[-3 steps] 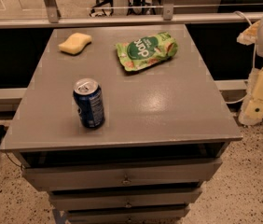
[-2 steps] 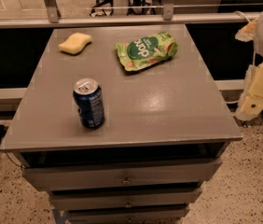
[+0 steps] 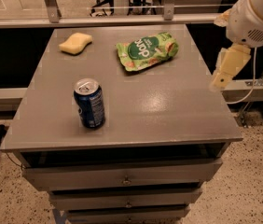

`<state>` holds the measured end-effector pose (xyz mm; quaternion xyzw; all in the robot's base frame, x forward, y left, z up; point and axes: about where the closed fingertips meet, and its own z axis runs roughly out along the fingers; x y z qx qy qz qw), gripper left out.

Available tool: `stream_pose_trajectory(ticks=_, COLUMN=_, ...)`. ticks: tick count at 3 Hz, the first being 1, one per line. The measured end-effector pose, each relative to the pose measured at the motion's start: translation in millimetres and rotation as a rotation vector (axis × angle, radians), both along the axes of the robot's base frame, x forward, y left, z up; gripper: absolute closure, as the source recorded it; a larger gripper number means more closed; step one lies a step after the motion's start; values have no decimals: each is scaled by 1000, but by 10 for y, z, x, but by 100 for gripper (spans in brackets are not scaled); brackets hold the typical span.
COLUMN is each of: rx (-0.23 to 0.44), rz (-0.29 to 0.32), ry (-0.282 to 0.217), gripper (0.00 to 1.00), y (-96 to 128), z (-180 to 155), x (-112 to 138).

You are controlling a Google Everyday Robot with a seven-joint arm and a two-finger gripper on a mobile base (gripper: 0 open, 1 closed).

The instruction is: Pick green rice chip bag

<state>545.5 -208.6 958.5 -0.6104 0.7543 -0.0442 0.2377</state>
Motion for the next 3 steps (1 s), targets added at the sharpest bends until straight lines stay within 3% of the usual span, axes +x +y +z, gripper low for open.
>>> stream_pose_trajectory(ticks=1, rx=71, rz=13, ry=-39, gripper=0, y=123, z=-174, x=648)
stream_pose_trajectory(ticks=3, rx=282, rz=-19, ry=-59, gripper=0, y=325, z=-605, x=1844)
